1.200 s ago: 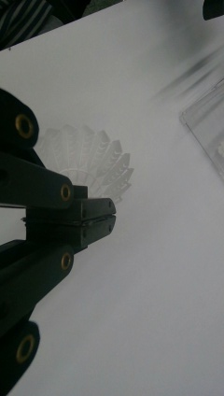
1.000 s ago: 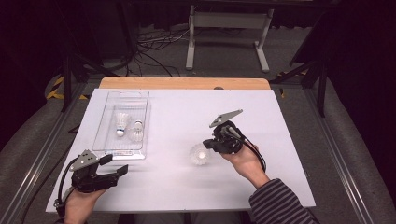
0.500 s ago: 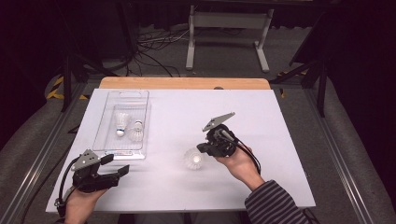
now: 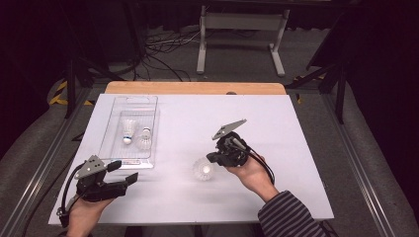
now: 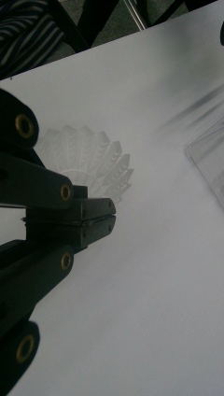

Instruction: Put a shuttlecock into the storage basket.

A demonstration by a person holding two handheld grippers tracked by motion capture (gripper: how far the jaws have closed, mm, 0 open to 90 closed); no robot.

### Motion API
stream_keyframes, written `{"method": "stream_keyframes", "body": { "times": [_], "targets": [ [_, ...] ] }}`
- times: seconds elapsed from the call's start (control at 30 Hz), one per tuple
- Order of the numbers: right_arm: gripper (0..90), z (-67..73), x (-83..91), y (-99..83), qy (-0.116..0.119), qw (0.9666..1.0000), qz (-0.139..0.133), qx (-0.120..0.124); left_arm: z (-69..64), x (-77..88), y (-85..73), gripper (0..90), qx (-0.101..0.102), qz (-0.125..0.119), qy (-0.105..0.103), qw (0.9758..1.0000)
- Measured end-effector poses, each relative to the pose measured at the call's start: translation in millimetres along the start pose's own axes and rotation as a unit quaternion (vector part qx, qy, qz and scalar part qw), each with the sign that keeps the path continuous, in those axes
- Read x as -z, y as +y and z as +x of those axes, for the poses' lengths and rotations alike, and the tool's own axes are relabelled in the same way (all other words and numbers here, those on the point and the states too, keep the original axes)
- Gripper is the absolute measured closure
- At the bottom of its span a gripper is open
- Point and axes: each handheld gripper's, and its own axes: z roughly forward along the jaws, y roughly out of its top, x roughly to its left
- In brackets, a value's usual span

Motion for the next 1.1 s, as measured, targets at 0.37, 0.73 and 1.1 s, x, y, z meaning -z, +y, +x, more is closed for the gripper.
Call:
{"method": "stream_keyframes", "body": {
  "times": [0.37,0.73,1.1],
  "targets": [
    [90.0,3.5,-1.1,2.6,0.001,1.0,0.002,0.005,-4.5,-0.7,12.6,24.6,-0.003,0.003,-0.008,1.0],
    [90.0,6.5,-1.0,4.6,0.002,0.9999,0.004,0.009,-15.1,-12.1,28.8,23.0,-0.014,0.018,-0.022,0.9995],
    [90.0,7.7,-1.0,5.3,0.002,0.9999,0.004,0.011,-26.9,-27.2,41.2,23.4,-0.03,0.032,-0.041,0.9982]
  ]
}}
